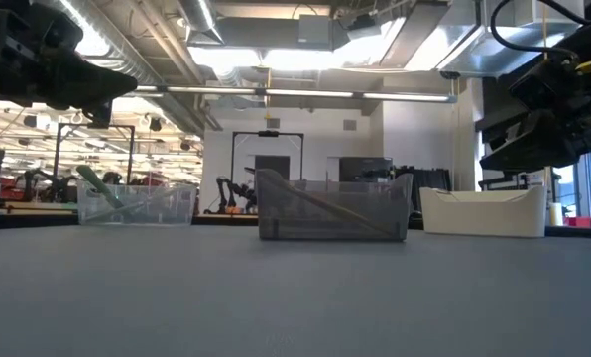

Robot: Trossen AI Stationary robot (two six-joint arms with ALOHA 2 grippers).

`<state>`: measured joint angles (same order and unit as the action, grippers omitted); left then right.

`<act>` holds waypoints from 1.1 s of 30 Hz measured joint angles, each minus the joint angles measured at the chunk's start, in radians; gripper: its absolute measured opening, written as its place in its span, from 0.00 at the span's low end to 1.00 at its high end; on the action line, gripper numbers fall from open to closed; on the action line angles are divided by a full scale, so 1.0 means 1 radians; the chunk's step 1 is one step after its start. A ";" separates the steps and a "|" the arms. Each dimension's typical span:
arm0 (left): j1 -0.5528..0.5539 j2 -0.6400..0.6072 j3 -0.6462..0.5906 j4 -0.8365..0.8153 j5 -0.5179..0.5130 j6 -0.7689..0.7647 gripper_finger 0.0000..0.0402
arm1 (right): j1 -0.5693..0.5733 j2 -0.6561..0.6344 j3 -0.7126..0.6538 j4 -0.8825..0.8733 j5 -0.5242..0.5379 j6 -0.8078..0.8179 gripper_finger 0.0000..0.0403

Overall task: Sort silverware by color (type)
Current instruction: Return to Home Position

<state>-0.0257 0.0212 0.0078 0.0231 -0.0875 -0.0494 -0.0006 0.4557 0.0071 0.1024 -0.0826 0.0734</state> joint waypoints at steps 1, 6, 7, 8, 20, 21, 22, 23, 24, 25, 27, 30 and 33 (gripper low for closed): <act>0.000 0.000 0.000 0.000 0.000 0.000 0.01 | 0.000 0.000 0.000 0.000 0.000 0.000 0.03; 0.000 0.000 0.000 0.000 0.000 0.000 0.01 | 0.007 -0.070 0.000 -0.044 -0.010 0.000 0.03; 0.000 0.000 0.000 0.000 0.000 0.000 0.01 | 0.007 -0.109 0.000 -0.064 -0.015 0.000 0.03; 0.000 0.000 0.000 0.000 0.000 0.000 0.01 | 0.008 -0.143 0.000 -0.070 -0.011 -0.001 0.03; 0.000 0.000 0.000 0.000 0.000 0.000 0.01 | 0.007 -0.456 0.000 -0.071 0.011 -0.001 0.03; 0.000 0.000 0.000 0.000 0.000 0.000 0.01 | 0.007 -0.453 0.000 -0.061 0.011 -0.001 0.03; 0.000 0.000 0.000 0.000 0.000 0.000 0.01 | 0.007 -0.453 0.000 -0.060 0.011 0.000 0.03; 0.000 0.000 0.000 0.000 0.000 0.000 0.01 | 0.007 -0.453 0.000 -0.049 0.011 0.000 0.03; 0.000 0.000 0.000 0.000 0.000 0.000 0.01 | 0.007 -0.454 0.000 -0.042 0.011 0.000 0.03; 0.000 0.000 0.000 0.000 0.000 0.000 0.01 | 0.007 -0.455 0.000 -0.049 0.011 0.000 0.03; 0.000 0.000 0.000 0.000 0.000 0.000 0.01 | 0.007 -0.453 0.000 -0.076 0.012 -0.001 0.03; 0.000 0.000 0.000 0.000 0.000 0.000 0.01 | 0.007 -0.452 0.000 -0.077 0.011 0.000 0.03; 0.000 0.000 0.000 0.000 0.000 0.000 0.01 | 0.007 -0.450 0.000 -0.078 0.012 0.000 0.03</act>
<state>-0.0254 0.0212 0.0078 0.0235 -0.0879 -0.0498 0.0063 0.0055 0.0074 0.0249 -0.0710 0.0732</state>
